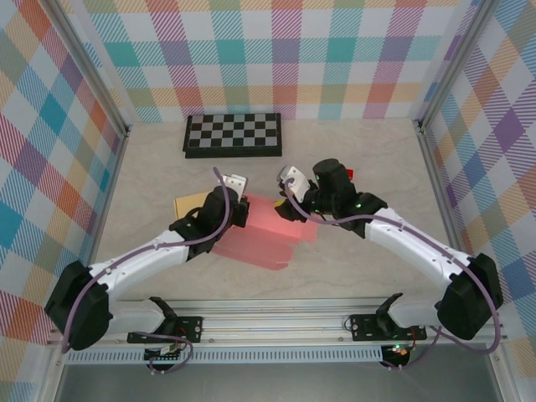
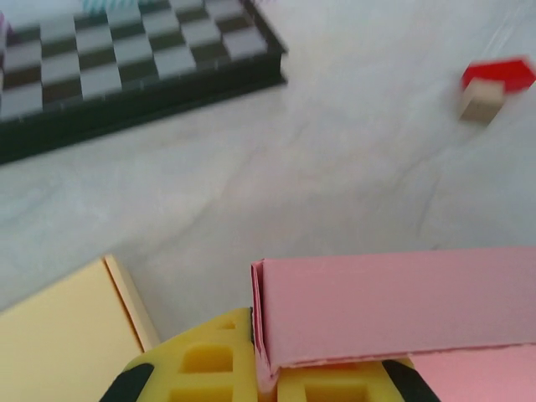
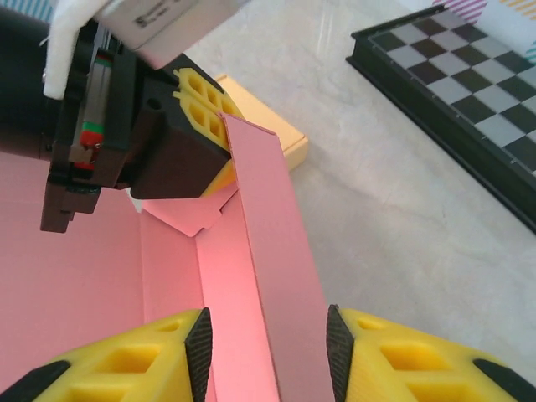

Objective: Fold the paper box

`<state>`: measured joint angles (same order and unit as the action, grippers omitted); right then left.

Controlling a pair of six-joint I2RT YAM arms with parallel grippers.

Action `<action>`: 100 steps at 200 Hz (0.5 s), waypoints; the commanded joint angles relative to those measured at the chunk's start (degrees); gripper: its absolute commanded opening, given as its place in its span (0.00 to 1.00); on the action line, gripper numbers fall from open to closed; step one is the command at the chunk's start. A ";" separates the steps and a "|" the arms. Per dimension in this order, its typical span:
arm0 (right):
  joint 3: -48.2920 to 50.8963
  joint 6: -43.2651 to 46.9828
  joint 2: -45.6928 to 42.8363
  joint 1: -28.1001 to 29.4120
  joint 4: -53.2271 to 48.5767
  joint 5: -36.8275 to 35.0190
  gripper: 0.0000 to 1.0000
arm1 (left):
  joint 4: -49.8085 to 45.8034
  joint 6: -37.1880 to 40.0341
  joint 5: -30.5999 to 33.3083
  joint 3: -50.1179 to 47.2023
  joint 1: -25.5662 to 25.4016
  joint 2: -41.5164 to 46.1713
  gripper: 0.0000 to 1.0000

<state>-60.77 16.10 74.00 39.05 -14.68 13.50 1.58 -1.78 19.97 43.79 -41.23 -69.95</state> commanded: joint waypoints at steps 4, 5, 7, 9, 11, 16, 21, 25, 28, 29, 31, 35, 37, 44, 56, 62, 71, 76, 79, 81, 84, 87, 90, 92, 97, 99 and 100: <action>-3.63 0.65 -1.14 -1.19 -8.74 0.65 0.44 | 14.36 6.12 -1.56 -3.53 -0.48 3.33 0.00; -3.95 0.68 -1.07 -1.24 -9.00 0.61 0.44 | 14.60 6.23 -1.62 -3.75 -0.50 3.42 0.00; -4.07 0.68 -1.06 -1.29 -9.20 0.59 0.44 | 15.12 6.59 -1.71 -3.99 -0.47 3.62 0.00; -4.37 0.62 -1.05 -1.37 -9.51 0.57 0.44 | 15.53 6.85 -1.87 -4.26 -0.46 3.76 0.00; -4.62 0.54 -0.98 -1.42 -9.80 0.50 0.44 | 16.01 7.18 -2.04 -4.49 -0.46 3.90 0.00; -5.30 0.47 -0.81 -1.71 -10.61 0.48 0.44 | 16.86 7.68 -2.10 -5.04 -0.50 4.11 0.00; -6.04 0.48 -0.53 -1.98 -11.37 0.36 0.44 | 17.55 8.05 -1.87 -5.41 -0.45 4.17 0.00; -6.50 0.51 -0.33 -2.18 -11.96 -0.02 0.44 | 17.86 8.25 -1.48 -5.54 -0.41 4.08 0.00; -6.89 0.50 -0.20 -2.33 -12.28 -0.42 0.44 | 17.98 8.40 -1.37 -5.56 -0.43 3.90 0.00; -6.94 0.46 -0.10 -2.36 -12.43 -0.59 0.44 | 18.04 8.43 -1.31 -5.60 -0.43 3.83 0.00; -7.15 0.44 -0.02 -2.43 -12.67 -0.89 0.44 | 18.13 8.52 -1.26 -5.66 -0.43 3.74 0.00; -7.53 0.40 0.25 -2.63 -13.10 -1.36 0.44 | 18.30 8.70 -1.25 -5.65 -0.42 3.50 0.00; -7.70 0.49 0.38 -2.70 -13.27 -1.48 0.44 | 18.35 8.72 -1.20 -5.65 -0.43 3.33 0.00; -8.10 0.87 0.76 -2.73 -13.92 -1.71 0.44 | 18.66 8.68 -1.16 -5.65 -0.43 2.89 0.00; -8.63 1.67 1.55 -2.73 -15.20 -1.73 0.44 | 19.29 8.41 -1.86 -5.67 -0.43 2.27 0.00; -8.69 2.10 2.02 -2.75 -15.75 -1.72 0.44 | 19.62 8.22 -2.66 -5.65 -0.43 1.99 0.00; -8.23 2.93 2.68 -2.75 -15.47 -1.66 0.45 | 20.27 8.26 -4.53 -5.86 -0.41 1.55 0.00; -7.87 3.53 3.08 -2.83 -15.03 -1.40 0.45 | 20.68 8.28 -5.80 -5.98 -0.43 1.34 0.00; -7.67 3.87 3.42 -2.90 -15.00 -1.11 0.46 | 20.91 8.35 -6.74 -6.06 -0.36 1.19 0.00; -7.62 4.16 3.61 -2.96 -14.96 -0.75 0.46 | 21.09 8.37 -7.23 -6.12 -0.41 1.15 0.00; -7.67 4.41 4.03 -3.07 -15.14 -0.26 0.46 | 21.17 8.44 -8.10 -6.17 -0.35 1.03 0.00; -7.86 4.56 4.46 -3.24 -15.38 0.30 0.46 | 21.38 8.46 -8.97 -6.26 -0.40 0.95 0.00; -8.05 4.73 5.00 -3.35 -15.72 0.83 0.46 | 21.56 8.54 -9.86 -6.30 -0.40 0.88 0.00; -8.22 4.80 5.26 -3.38 -15.99 1.12 0.45 | 21.65 8.55 -10.47 -6.34 -0.38 0.83 0.00; -8.67 4.98 6.10 -3.53 -16.62 1.68 0.45 | 21.97 8.68 -11.79 -6.50 -0.33 0.72 0.00; -8.84 5.04 6.32 -3.58 -16.75 1.86 0.45 | 22.04 8.76 -12.27 -6.56 -0.34 0.70 0.00; -8.88 5.10 6.46 -3.56 -16.94 1.91 0.44 | 22.14 8.78 -12.60 -6.59 -0.34 0.70 0.00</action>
<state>-68.03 18.55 77.21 36.16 -27.79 12.56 18.55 6.11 15.14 38.24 -41.23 -68.64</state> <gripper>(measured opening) 0.454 0.090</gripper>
